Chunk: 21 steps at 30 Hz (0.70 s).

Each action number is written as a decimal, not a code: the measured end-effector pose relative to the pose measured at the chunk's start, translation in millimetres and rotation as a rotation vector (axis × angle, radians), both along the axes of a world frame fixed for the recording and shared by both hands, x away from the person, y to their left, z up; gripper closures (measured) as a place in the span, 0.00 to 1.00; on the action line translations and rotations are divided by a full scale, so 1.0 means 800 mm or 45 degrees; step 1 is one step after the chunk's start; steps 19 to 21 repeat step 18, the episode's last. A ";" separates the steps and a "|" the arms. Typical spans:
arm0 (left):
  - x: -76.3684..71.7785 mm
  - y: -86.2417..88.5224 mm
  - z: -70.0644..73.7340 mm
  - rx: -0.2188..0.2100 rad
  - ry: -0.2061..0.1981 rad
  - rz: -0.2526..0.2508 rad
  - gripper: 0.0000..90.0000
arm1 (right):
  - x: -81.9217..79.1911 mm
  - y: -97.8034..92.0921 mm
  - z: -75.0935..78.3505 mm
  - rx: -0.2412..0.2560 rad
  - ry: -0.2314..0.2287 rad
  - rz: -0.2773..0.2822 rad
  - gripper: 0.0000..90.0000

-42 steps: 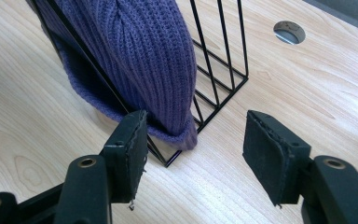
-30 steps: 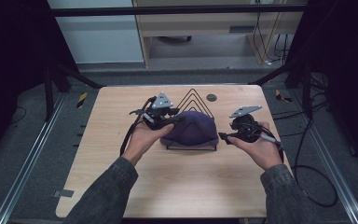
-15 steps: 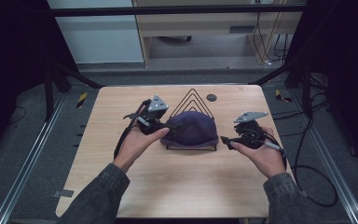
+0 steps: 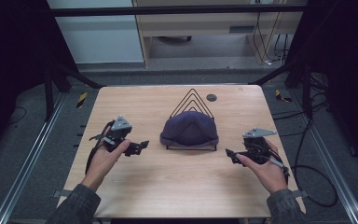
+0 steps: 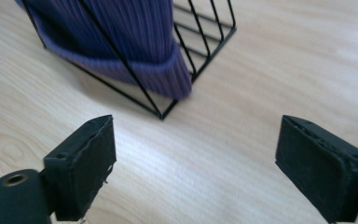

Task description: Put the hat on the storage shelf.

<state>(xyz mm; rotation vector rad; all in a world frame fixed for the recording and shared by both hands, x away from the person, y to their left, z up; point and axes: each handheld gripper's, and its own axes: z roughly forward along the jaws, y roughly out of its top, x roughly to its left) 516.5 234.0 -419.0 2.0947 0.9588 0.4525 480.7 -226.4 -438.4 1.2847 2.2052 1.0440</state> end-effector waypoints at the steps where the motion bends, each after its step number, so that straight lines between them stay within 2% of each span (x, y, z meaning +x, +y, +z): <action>1: -0.002 0.013 -0.011 0.004 0.029 0.033 0.08 | -0.001 -0.002 -0.007 -0.001 0.009 0.001 0.11; 5: -0.006 0.041 -0.036 0.030 0.083 0.095 0.08 | -0.005 -0.010 -0.031 0.015 0.046 -0.015 0.10; 7: -0.007 0.053 -0.049 0.061 0.110 0.114 0.08 | -0.005 -0.013 -0.040 0.016 0.056 -0.034 0.10; 10: -0.009 0.062 -0.059 0.107 0.119 0.121 0.08 | -0.006 -0.019 -0.051 0.009 0.064 -0.068 0.12; 13: -0.009 0.073 -0.072 0.120 0.155 0.143 0.08 | -0.009 -0.027 -0.063 0.006 0.070 -0.111 0.13; 14: -0.008 0.076 -0.076 0.144 0.168 0.153 0.08 | -0.011 -0.029 -0.065 0.013 0.082 -0.117 0.14; 17: -0.008 0.080 -0.083 0.199 0.194 0.166 0.08 | -0.014 -0.033 -0.075 -0.009 0.111 -0.108 0.14; 18: -0.007 0.081 -0.084 0.200 0.199 0.172 0.08 | -0.015 -0.033 -0.077 -0.027 0.118 -0.102 0.15; 21: -0.007 0.081 -0.084 0.200 0.199 0.172 0.08 | -0.015 -0.033 -0.077 -0.027 0.118 -0.102 0.15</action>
